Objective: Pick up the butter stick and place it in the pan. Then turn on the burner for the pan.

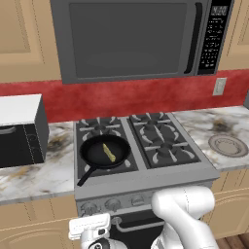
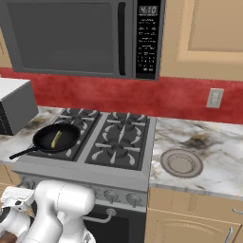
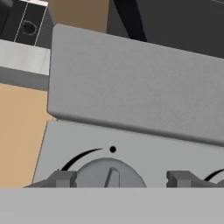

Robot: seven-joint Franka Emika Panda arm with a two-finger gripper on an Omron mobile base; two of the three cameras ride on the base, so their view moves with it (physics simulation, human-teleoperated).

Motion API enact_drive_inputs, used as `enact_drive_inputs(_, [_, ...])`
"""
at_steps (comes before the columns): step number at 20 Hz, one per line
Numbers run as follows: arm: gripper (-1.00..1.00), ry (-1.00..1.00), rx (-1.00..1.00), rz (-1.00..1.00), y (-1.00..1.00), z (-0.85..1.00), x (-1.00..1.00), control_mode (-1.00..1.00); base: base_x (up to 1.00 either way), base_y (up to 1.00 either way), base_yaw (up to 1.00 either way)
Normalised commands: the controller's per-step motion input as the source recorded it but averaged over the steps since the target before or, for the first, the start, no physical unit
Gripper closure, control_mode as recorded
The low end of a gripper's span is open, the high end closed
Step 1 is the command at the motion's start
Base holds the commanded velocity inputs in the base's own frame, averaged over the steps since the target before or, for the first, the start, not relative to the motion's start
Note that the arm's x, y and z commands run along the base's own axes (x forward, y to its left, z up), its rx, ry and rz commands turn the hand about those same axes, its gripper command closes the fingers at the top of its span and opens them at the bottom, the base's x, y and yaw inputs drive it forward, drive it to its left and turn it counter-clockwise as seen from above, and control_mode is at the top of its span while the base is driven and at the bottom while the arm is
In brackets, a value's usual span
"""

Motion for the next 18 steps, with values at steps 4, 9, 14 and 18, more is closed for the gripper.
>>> enact_drive_inputs(4, [-1.0,0.0,0.06,0.0,-0.06,-0.12,0.13,-1.0,0.0,0.0,0.0])
enact_drive_inputs(9, [-1.0,0.0,0.08,0.0,-0.1,-0.15,0.12,-1.0,0.0,0.0,0.0])
enact_drive_inputs(14, [-1.0,0.0,0.09,0.0,-0.13,-0.12,0.2,-1.0,0.0,0.0,0.0])
enact_drive_inputs(18, [-1.0,0.0,0.09,0.0,-0.12,-0.08,0.22,-1.0,0.0,0.0,0.0])
